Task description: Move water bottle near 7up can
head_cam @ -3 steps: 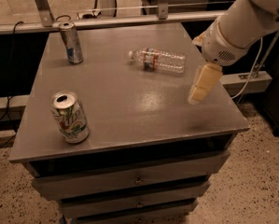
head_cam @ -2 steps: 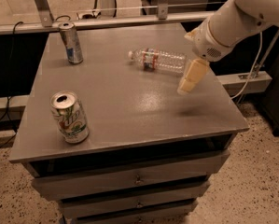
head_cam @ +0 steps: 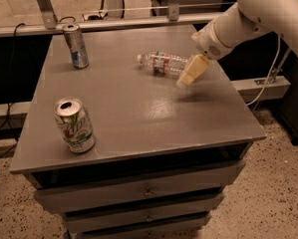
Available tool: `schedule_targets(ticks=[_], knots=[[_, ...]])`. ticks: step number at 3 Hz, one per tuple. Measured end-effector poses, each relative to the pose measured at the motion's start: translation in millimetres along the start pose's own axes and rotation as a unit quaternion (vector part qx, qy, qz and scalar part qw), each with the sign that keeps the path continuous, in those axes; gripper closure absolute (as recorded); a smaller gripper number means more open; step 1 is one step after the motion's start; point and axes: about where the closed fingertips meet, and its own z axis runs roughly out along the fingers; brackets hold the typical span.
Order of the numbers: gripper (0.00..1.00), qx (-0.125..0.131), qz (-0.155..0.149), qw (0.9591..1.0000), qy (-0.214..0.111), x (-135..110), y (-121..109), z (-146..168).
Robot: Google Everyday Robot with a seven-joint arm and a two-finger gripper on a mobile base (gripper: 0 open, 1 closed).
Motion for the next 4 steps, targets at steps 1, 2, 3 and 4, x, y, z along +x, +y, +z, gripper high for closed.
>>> schedule_targets(ticks=[1,2,3,4], knots=[[0.0,-0.009,0.041,0.9989,-0.021,2.1,-19.1,19.0],[0.18,-0.029,0.078,0.9962,-0.026,4.8,-25.6,34.1],[0.42,-0.053,0.104,0.9926,-0.032,6.9,-23.0,41.3],[0.64,-0.079,0.105,0.9905,-0.04,1.0,-10.5,38.8]])
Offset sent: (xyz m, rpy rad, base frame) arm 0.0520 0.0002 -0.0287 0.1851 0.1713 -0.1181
